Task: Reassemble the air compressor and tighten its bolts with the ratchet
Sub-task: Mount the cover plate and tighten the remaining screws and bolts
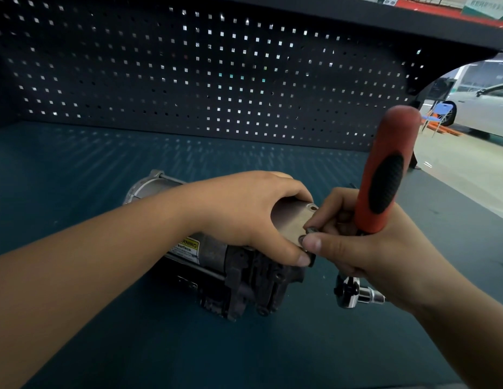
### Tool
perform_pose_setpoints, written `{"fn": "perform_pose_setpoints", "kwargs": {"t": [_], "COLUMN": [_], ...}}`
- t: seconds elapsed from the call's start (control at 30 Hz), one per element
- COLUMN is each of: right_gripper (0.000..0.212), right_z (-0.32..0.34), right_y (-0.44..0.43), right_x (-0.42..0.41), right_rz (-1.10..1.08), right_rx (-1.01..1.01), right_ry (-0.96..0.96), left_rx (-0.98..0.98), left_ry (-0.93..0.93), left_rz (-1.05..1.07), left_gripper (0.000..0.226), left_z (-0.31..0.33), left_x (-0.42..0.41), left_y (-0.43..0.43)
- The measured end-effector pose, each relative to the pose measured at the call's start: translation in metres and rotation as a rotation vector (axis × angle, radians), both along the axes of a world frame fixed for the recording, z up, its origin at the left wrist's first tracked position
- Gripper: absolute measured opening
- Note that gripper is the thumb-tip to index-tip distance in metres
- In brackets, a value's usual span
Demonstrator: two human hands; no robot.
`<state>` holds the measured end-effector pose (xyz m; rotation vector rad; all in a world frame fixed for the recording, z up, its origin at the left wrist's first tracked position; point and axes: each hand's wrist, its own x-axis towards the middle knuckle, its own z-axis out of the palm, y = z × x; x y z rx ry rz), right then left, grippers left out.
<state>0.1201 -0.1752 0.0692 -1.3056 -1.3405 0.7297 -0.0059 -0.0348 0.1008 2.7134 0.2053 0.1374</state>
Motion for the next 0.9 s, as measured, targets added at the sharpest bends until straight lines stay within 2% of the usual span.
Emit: {"fn": "perform_pose_setpoints", "kwargs": {"t": [0.4,0.63,0.73,0.9], "right_gripper": [0.021,0.02,0.014,0.018], "right_z": [0.0003,0.0039,0.0052,0.0089], "right_y": [-0.0006,-0.004,-0.0058,-0.0062], "right_x": [-0.0005,0.0024,0.0034,0.0025], "right_rz": [-0.003,0.009,0.023,0.029], "right_rx": [0.012,0.069,0.046,0.023], "right_ry": [-0.001,0.157,0.1,-0.03], "left_rx": [0.028,0.031,0.018,0.004], "left_ry": [-0.004,0.015,0.02,0.018], "left_rz": [0.004,-0.003,-0.005,-0.006], "left_gripper": [0.058,0.061,0.059,0.057], "left_z": [0.0016,0.0025,0.0023,0.0017], "left_x": [0.0002,0.001,0.0013,0.001], "left_y": [-0.0022,0.001,0.0013,0.0024]}}
